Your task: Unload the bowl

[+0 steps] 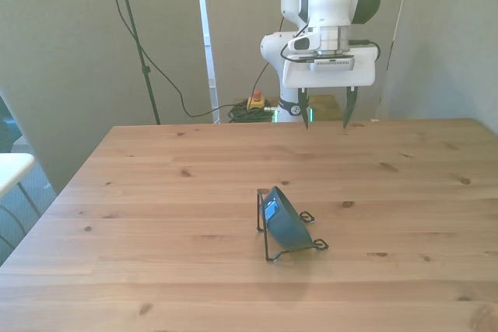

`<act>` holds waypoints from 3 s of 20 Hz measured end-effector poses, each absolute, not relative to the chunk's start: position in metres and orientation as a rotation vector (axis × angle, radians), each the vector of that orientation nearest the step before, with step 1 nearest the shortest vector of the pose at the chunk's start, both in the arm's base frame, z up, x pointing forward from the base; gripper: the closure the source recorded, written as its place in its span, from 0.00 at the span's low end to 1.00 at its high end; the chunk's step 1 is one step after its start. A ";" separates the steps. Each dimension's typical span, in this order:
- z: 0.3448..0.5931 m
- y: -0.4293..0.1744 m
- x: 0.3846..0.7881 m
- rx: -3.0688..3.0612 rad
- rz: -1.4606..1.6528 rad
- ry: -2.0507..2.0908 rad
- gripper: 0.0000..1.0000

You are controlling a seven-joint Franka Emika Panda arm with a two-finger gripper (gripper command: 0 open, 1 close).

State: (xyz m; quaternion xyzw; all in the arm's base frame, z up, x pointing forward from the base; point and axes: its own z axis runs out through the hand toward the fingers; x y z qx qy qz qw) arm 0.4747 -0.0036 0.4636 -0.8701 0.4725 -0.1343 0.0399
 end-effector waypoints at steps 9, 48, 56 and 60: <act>0.470 -0.036 0.555 -2.500 -0.634 1.835 0.00; 0.414 -0.103 0.635 -2.567 -0.663 1.986 1.00; 0.407 -0.106 0.643 -2.564 -0.682 2.011 1.00; 0.407 -0.102 0.645 -2.564 -0.687 2.005 1.00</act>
